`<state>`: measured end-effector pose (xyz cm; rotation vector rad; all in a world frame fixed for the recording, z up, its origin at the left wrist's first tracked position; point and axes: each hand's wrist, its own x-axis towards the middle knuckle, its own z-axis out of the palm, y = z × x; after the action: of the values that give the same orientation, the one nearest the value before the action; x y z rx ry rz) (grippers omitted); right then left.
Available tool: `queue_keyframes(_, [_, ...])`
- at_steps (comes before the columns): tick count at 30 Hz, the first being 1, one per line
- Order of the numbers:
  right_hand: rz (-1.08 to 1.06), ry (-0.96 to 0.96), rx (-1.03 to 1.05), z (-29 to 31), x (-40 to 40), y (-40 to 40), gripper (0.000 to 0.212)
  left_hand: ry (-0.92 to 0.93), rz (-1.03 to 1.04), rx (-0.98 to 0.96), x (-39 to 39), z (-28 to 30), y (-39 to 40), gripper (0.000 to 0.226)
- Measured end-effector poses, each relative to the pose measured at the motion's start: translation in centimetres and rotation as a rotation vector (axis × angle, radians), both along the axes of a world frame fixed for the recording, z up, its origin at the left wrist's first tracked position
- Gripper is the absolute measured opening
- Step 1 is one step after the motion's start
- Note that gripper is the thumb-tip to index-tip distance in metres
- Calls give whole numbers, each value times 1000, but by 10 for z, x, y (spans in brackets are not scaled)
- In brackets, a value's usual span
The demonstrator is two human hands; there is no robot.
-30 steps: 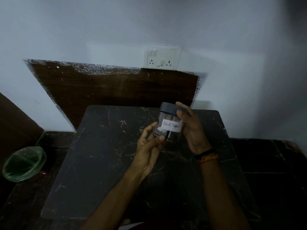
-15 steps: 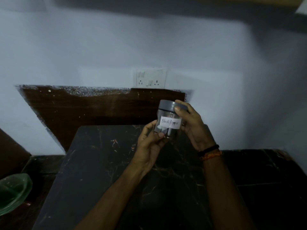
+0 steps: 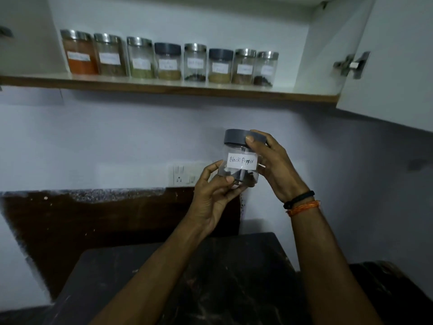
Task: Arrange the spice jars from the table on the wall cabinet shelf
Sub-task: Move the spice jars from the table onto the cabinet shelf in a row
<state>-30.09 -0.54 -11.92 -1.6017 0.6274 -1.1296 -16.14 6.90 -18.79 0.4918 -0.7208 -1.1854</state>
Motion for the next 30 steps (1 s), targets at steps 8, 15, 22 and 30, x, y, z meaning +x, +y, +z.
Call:
queue_keyframes(8, [-97, 23, -46, 51, -20, -14, 62, -100, -34, -89, -8, 44, -33, 75])
queue_keyframes(15, [-148, 18, -122, 110, -44, -48, 58, -214, -58, -159, -20, 101, -79, 76])
queue_keyframes(22, [-259, 0, -228, 179, -67, -115, 57, -987, 311, -241, -6, 165, -133, 53])
queue_keyframes(30, [-364, 60, -259, 210, -79, -218, 53, -2206, 569, -442, 5, 210, -199, 58])
